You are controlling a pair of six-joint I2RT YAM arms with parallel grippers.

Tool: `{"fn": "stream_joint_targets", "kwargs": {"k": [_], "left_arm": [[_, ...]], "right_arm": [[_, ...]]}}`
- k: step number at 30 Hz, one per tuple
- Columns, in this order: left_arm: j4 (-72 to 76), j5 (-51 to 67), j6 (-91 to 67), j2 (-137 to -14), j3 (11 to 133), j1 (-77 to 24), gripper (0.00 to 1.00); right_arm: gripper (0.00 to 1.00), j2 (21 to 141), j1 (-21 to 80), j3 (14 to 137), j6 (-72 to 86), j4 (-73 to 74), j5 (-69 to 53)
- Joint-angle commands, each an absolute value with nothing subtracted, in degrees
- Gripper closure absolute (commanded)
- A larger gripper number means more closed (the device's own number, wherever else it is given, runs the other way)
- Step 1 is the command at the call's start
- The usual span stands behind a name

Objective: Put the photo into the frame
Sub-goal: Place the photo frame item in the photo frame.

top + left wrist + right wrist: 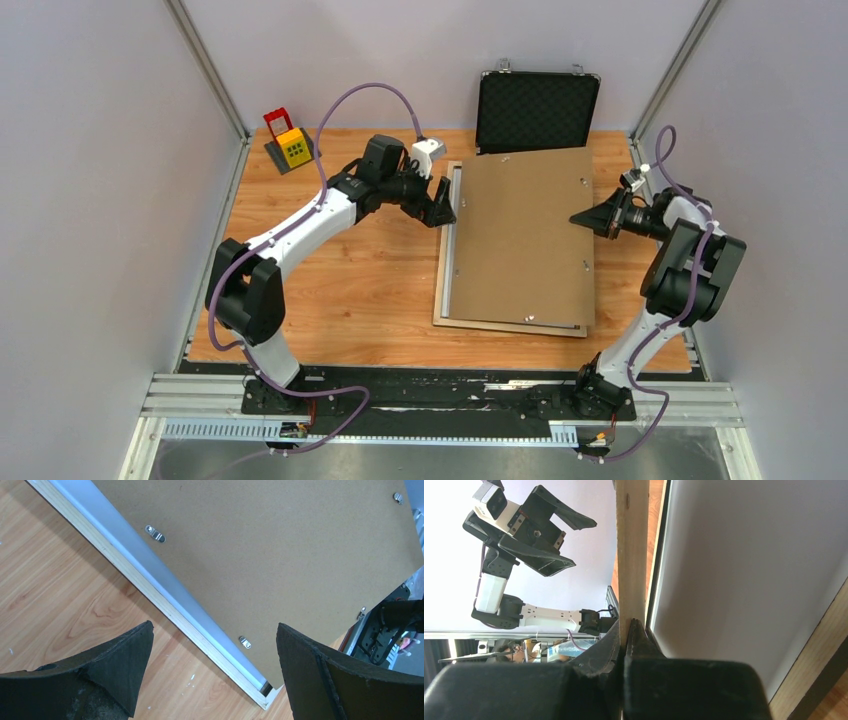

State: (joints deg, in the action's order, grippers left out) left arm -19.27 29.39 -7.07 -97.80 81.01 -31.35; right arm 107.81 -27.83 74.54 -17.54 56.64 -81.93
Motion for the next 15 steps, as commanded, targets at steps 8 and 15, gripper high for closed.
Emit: {"fn": "stream_joint_targets", "kwargs": {"k": [8,15], "left_arm": [[-19.30,29.17,-5.71,-94.22,81.67,-30.82,0.00],[-19.08,29.12,-5.75,-94.17,81.43,-30.79,0.00]], "right_arm": [[1.00,108.08,-26.28,76.74,-11.30,51.60,-86.69],[1.00,108.53,-25.57,76.49,-8.38,48.68,-86.58]]}}
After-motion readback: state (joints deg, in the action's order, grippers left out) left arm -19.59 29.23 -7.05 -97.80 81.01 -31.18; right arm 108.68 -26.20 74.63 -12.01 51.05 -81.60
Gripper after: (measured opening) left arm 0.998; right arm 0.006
